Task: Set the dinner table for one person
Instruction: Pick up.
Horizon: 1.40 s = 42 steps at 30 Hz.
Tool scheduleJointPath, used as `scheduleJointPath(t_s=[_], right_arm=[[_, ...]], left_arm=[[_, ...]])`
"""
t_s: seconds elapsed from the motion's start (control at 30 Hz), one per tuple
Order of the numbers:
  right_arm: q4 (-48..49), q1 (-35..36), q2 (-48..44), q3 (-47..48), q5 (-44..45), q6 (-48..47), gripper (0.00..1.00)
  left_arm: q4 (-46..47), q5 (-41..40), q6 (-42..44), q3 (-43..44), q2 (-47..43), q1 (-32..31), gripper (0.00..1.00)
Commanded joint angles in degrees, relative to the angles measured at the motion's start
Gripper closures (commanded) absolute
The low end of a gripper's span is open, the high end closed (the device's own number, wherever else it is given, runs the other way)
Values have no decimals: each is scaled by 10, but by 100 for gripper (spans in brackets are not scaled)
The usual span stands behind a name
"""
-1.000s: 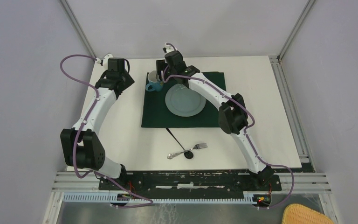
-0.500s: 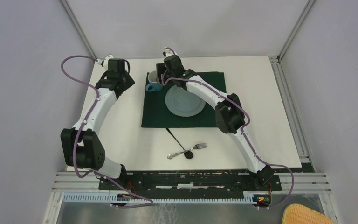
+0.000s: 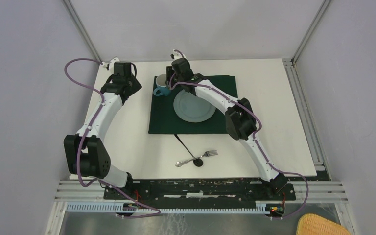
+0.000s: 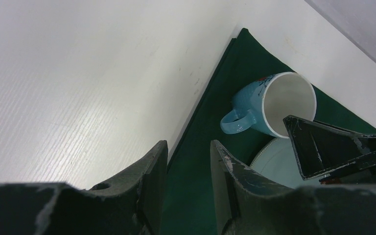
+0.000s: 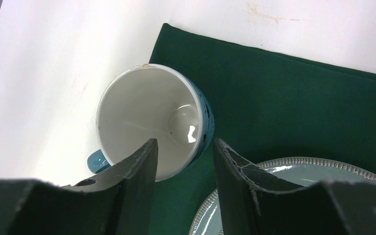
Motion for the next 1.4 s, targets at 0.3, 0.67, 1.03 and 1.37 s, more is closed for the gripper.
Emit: scheduleJointPath(t_s=[0.3, 0.67, 1.03, 1.37], right_arm=[[18, 2, 9, 4, 5, 4, 64], [15, 2, 12, 5, 0, 7, 81], [12, 2, 14, 3, -6, 18, 100], [30, 2, -2, -18, -14, 25, 100]], left_arm=[[23, 4, 5, 2, -4, 3, 55], [28, -1, 5, 0, -3, 2, 55], [30, 0, 2, 0, 1, 5, 55], [32, 5, 2, 0, 5, 6, 55]])
